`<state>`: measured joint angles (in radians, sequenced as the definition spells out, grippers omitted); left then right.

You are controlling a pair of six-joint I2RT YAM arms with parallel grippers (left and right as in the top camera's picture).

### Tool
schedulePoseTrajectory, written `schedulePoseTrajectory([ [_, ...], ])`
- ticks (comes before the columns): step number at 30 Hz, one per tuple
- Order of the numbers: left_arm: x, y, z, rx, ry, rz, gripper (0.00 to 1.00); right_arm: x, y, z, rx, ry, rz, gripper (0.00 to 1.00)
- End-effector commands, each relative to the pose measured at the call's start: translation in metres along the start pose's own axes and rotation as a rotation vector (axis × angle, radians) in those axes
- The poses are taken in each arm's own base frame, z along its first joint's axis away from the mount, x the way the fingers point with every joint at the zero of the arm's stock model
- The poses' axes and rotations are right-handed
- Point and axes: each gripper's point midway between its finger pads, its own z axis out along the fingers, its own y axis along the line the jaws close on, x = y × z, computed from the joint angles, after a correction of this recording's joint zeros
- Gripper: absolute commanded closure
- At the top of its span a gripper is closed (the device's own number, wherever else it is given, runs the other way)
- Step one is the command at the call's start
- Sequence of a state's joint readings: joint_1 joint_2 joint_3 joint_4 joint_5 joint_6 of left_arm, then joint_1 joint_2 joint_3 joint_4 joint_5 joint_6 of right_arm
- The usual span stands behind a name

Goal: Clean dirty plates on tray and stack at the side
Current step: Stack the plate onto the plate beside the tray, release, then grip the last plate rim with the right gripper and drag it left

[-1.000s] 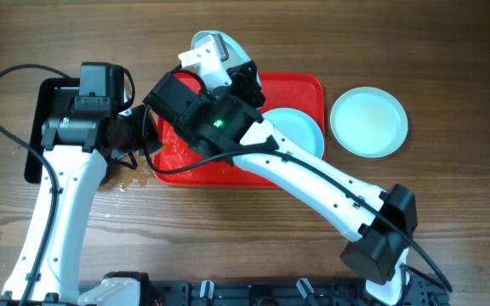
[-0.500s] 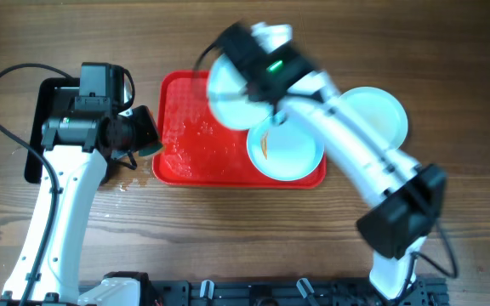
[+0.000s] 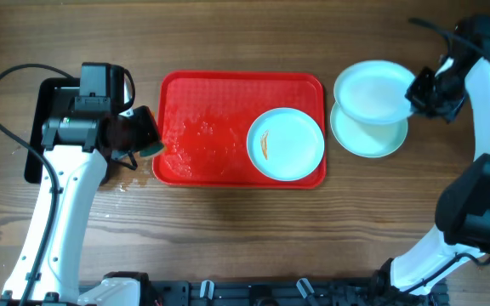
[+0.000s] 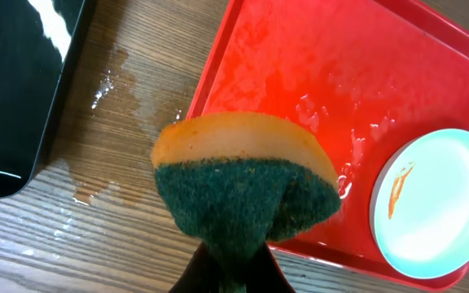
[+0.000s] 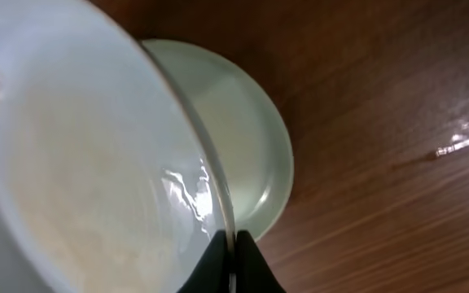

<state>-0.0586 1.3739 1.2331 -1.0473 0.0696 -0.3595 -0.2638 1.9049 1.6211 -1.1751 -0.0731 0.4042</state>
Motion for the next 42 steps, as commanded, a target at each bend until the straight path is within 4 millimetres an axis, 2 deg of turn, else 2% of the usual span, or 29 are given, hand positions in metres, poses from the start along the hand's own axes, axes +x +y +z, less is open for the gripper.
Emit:
schedulePoseTrajectory([
  [1,0.002,-0.001,0.002,0.008,0.009,0.014,0.96,0.007,-0.018,0.021,0.056,-0.002,0.034,0.96],
  [3,0.002,-0.001,0.002,0.008,0.01,0.014,0.96,0.013,-0.032,0.038,0.113,-0.007,0.082,0.96],
  [7,0.002,-0.001,0.002,0.009,0.009,0.014,0.96,0.017,-0.034,0.046,0.115,0.001,0.075,0.95],
  [9,0.001,-0.001,0.002,0.01,0.006,0.014,0.96,0.021,-0.034,0.046,0.115,0.014,0.077,0.65],
  [10,0.001,-0.001,0.002,0.009,0.007,0.014,0.96,0.023,-0.027,0.046,0.073,0.031,0.065,0.6],
  [12,0.001,-0.001,0.002,0.01,0.006,0.014,0.96,0.032,0.015,0.033,-0.167,0.091,-0.026,0.5],
  [15,0.001,-0.001,0.002,0.01,0.007,0.014,0.96,0.038,0.054,-0.003,-0.344,0.062,-0.1,0.49],
  [17,0.001,-0.001,0.002,0.01,0.006,0.014,0.96,0.052,0.076,-0.02,-0.369,0.027,-0.2,0.46],
  [19,0.0,-0.001,0.002,0.011,0.004,0.014,0.96,0.083,0.107,-0.019,-0.372,0.057,-0.341,0.46],
  [20,0.0,-0.001,0.002,0.011,0.004,0.014,0.96,0.099,0.117,-0.014,-0.365,0.081,-0.382,0.46],
  [21,0.0,-0.001,0.002,0.011,0.004,0.014,0.96,0.117,0.127,-0.004,-0.337,0.11,-0.41,0.42],
  [22,0.0,-0.001,0.002,0.011,0.004,0.014,0.96,0.128,0.129,0.008,-0.263,0.107,-0.406,0.42],
  [23,0.001,-0.001,0.002,0.011,0.005,0.014,0.96,0.128,0.127,0.021,-0.155,0.05,-0.423,0.42],
  [24,0.001,-0.001,0.002,0.011,0.005,0.014,0.96,0.126,0.125,0.025,-0.108,0.019,-0.435,0.43],
  [26,0.001,-0.001,0.002,0.01,0.007,0.014,0.96,0.121,0.119,0.036,-0.008,-0.023,-0.455,0.51],
  [29,0.0,-0.002,0.002,0.012,0.003,0.014,0.96,0.134,0.122,0.059,-0.038,0.055,-0.466,0.66],
  [34,0.0,-0.002,0.002,0.013,0.001,0.015,0.96,0.151,0.113,0.092,0.001,0.158,-0.493,0.72],
  [37,-0.001,-0.002,0.002,0.013,0.0,0.015,0.96,0.155,0.109,0.103,0.021,0.189,-0.515,0.78],
  [40,0.0,-0.002,0.002,0.013,0.001,0.015,0.96,0.155,0.109,0.104,0.02,0.189,-0.516,0.79],
  [42,-0.001,-0.002,0.002,0.013,0.0,0.015,0.96,0.155,0.109,0.104,0.022,0.192,-0.516,0.85],
])
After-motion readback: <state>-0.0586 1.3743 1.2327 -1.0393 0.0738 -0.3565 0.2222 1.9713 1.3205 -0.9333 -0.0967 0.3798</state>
